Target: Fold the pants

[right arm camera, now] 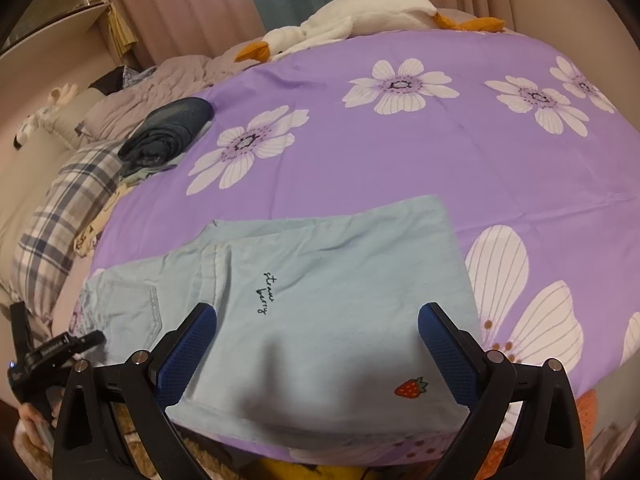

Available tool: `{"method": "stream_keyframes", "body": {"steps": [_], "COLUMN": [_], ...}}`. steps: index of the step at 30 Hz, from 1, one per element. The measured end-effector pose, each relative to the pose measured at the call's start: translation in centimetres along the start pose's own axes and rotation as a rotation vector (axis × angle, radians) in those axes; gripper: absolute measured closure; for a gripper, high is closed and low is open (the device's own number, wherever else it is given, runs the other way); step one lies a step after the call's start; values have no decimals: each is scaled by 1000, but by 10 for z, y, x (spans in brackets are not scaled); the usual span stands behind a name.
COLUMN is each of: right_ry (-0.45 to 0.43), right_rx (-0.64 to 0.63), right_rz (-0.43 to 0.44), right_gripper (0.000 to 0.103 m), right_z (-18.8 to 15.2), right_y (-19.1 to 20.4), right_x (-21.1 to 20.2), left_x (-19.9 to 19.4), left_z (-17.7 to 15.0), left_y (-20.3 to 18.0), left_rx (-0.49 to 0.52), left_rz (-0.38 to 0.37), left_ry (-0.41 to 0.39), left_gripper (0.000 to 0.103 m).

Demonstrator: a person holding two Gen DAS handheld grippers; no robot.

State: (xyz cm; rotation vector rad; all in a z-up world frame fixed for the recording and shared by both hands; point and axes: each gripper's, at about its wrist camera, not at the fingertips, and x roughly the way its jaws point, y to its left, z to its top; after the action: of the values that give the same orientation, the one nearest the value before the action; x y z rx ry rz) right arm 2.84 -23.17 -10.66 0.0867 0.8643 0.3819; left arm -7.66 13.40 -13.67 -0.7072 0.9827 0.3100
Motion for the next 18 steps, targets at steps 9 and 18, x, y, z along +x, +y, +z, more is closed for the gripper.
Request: {"method": "stream_keyframes", "body": {"steps": [9,18], "right_ry": [12,26], "right_rx": [-4,-1], "right_rz": [2,-5], "right_gripper": [3,3], "right_z": [0,-3], "right_y": [2,3], "right_x": [4,8], "left_x": [1,7], "left_z": [6,8], "left_y": [4,-2], "left_rx": [-49,-36], "left_rz": [-87,-71], "left_ry": [5,-38], "left_gripper": [45,49]}}
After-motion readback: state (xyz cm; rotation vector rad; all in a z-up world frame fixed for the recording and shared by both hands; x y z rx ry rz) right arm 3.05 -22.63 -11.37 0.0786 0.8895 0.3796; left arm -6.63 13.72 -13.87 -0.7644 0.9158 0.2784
